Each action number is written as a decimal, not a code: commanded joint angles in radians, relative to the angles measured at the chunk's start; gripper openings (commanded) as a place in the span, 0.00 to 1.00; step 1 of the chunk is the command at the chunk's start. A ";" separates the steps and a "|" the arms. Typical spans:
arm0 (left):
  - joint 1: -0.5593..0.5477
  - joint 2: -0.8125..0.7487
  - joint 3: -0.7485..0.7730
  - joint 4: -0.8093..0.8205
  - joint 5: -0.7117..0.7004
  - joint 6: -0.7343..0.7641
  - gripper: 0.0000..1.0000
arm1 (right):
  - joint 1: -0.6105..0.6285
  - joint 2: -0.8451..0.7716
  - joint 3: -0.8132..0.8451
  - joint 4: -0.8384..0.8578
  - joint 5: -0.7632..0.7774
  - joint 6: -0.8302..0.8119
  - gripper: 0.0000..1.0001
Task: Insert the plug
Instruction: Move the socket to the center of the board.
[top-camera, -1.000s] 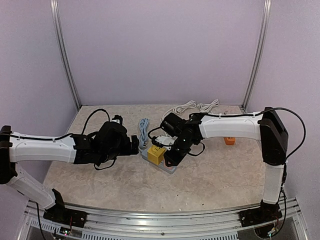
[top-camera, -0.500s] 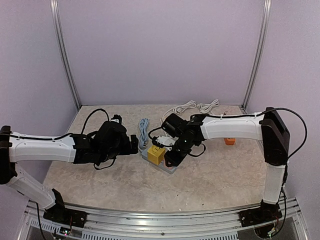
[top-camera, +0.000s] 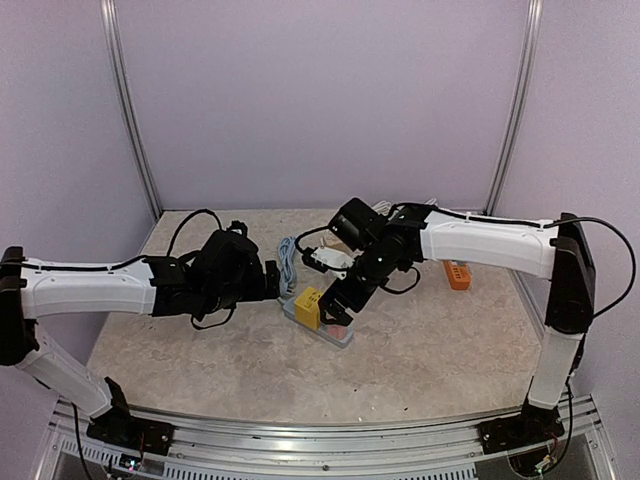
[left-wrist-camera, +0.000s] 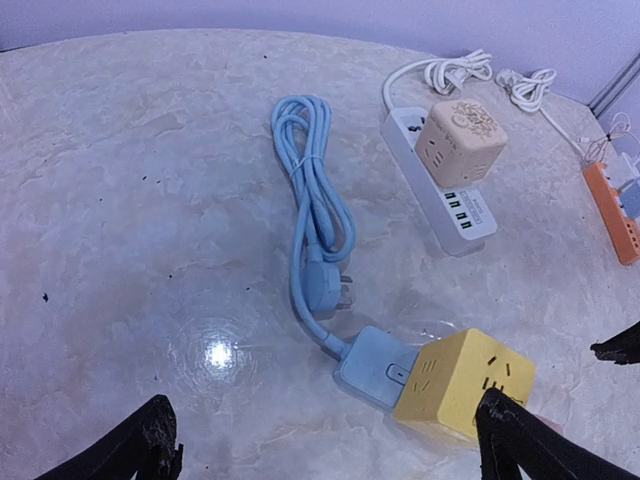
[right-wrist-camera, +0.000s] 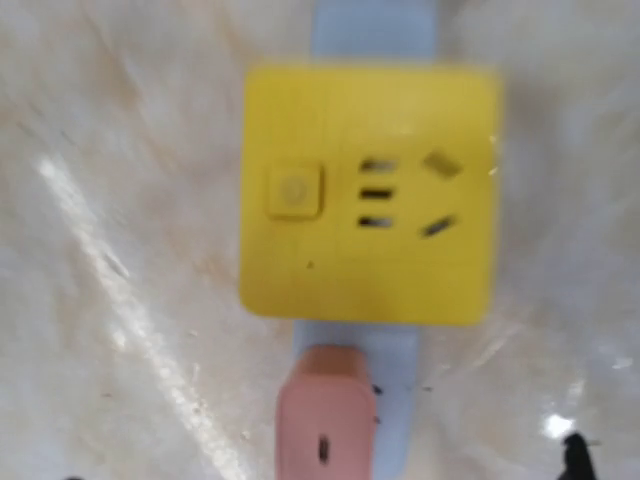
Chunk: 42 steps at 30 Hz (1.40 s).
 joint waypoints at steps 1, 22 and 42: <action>0.005 0.083 0.104 0.000 0.076 0.004 0.99 | -0.030 -0.133 -0.052 0.035 0.032 0.006 1.00; -0.083 0.378 0.365 -0.049 0.355 0.153 0.99 | -0.151 -0.397 -0.393 0.198 0.091 0.088 1.00; -0.133 0.426 0.386 -0.280 0.050 0.181 0.99 | -0.152 -0.355 -0.448 0.258 0.013 0.102 1.00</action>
